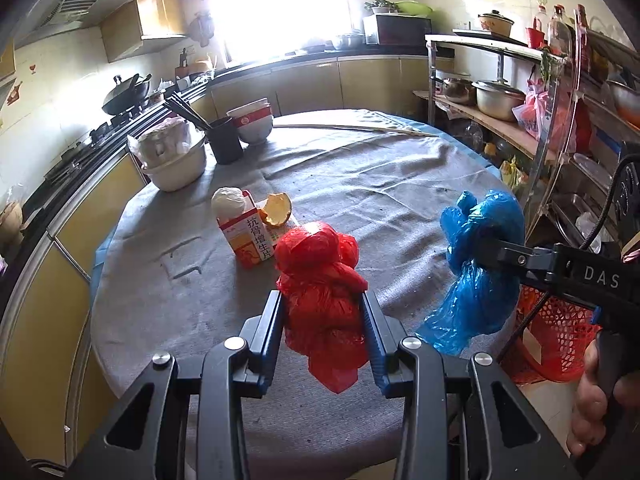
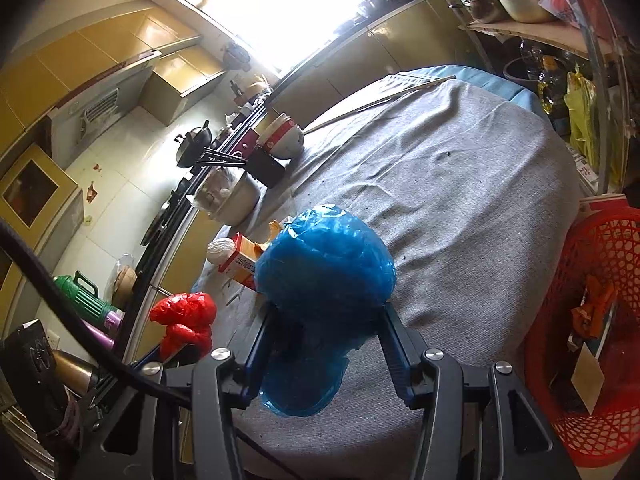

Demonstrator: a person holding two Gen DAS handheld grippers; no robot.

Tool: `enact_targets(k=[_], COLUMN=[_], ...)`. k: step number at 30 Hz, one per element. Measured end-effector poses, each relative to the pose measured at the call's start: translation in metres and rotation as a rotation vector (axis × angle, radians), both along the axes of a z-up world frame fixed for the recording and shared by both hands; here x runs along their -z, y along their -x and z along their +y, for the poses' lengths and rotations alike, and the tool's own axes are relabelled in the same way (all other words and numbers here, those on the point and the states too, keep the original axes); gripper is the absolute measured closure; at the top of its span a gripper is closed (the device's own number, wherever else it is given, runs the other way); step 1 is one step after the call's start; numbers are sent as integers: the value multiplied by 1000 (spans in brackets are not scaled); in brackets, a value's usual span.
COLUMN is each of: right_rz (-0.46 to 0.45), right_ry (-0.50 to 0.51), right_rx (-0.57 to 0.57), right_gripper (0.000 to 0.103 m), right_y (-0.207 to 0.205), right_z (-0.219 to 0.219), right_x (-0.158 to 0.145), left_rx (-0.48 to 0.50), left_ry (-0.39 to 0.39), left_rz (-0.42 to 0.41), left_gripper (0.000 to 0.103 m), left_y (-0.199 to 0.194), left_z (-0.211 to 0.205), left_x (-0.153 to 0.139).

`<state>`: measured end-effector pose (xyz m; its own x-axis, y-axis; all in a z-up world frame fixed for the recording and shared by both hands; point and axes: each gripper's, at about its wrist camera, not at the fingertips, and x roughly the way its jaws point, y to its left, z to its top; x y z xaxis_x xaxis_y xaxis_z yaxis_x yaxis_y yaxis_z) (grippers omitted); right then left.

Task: Collect trash
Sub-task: 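Lift the red bag and blue bag and carry them toward the red basket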

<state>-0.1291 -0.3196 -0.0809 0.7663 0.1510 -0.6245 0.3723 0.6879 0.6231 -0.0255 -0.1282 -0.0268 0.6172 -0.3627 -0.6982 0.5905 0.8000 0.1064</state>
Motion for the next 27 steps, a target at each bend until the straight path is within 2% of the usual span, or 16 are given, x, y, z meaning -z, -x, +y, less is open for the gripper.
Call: enact_targets(k=[27], right_rz=[14], right_ry=[-39], right_rx=[57], right_gripper=[49], right_y=[27], right_z=[-25], right_x=[14], left_rx=[36], left_ry=[-47], left_rz=[21], left_gripper=[63], left_y=[3], left_z=[-19], left_x=[15])
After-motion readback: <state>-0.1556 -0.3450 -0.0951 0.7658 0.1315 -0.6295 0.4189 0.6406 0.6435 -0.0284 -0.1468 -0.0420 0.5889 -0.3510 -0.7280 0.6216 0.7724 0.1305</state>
